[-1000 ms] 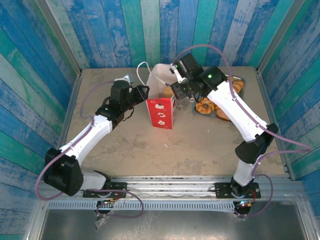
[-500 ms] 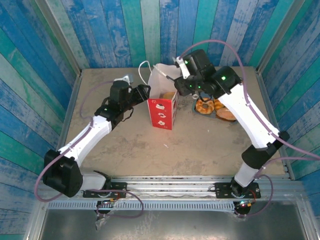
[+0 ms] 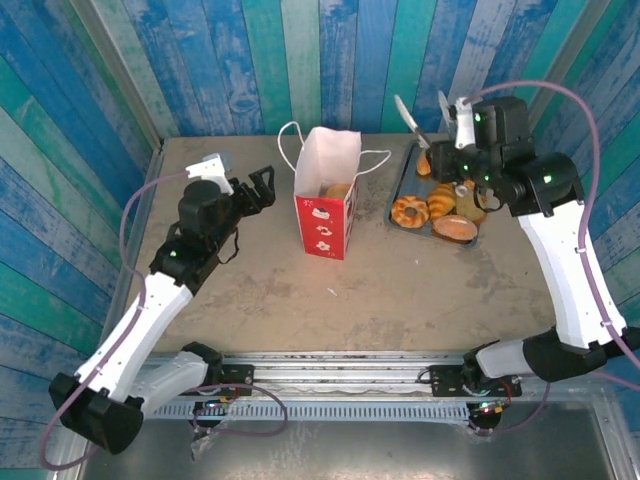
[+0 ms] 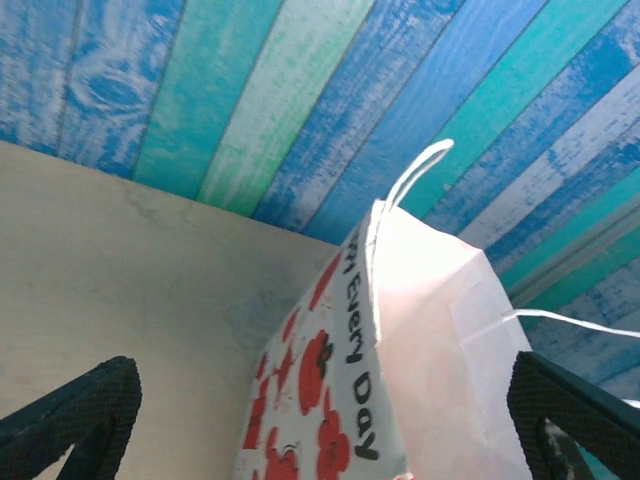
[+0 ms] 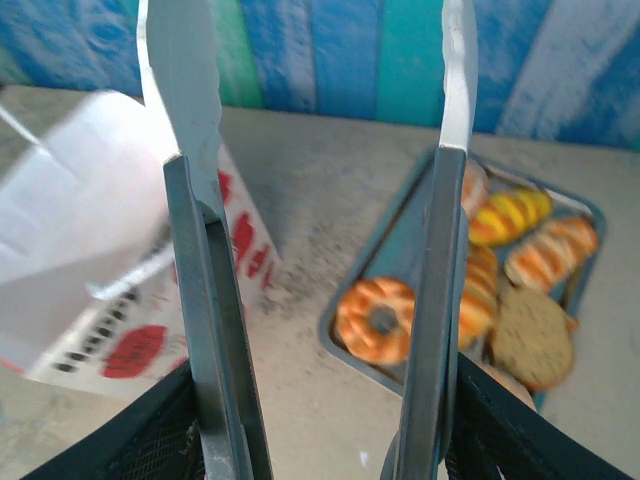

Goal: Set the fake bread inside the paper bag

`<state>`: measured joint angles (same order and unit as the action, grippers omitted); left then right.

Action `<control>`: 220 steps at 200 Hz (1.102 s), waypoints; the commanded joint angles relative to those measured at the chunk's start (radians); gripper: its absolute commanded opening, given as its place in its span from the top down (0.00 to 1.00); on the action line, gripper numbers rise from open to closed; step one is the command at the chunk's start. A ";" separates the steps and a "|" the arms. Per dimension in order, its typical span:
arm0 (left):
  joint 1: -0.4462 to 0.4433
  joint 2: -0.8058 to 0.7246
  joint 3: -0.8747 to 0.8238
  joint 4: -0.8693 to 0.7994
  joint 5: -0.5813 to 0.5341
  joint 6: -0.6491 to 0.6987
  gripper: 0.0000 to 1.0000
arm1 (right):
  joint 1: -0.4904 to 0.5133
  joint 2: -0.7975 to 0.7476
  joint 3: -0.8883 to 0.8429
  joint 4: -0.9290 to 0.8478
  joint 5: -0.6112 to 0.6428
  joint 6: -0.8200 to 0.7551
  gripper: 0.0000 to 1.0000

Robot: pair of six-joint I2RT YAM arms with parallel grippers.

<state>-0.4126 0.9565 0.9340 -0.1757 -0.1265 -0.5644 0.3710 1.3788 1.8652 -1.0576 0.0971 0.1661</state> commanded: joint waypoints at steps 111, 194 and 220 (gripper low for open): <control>-0.001 -0.186 -0.148 -0.081 -0.168 0.046 0.06 | -0.201 0.327 -0.147 0.154 -0.043 0.036 0.44; 0.000 -0.177 -0.149 -0.097 -0.145 0.027 0.06 | -0.239 0.682 0.103 0.173 0.090 0.072 0.44; 0.000 -0.166 -0.150 -0.091 -0.145 0.026 0.06 | -0.257 0.743 0.150 0.172 0.056 0.057 0.44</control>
<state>-0.4126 0.7872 0.7933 -0.2676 -0.2703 -0.5312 0.1333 2.0865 1.9591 -0.8917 0.1524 0.2249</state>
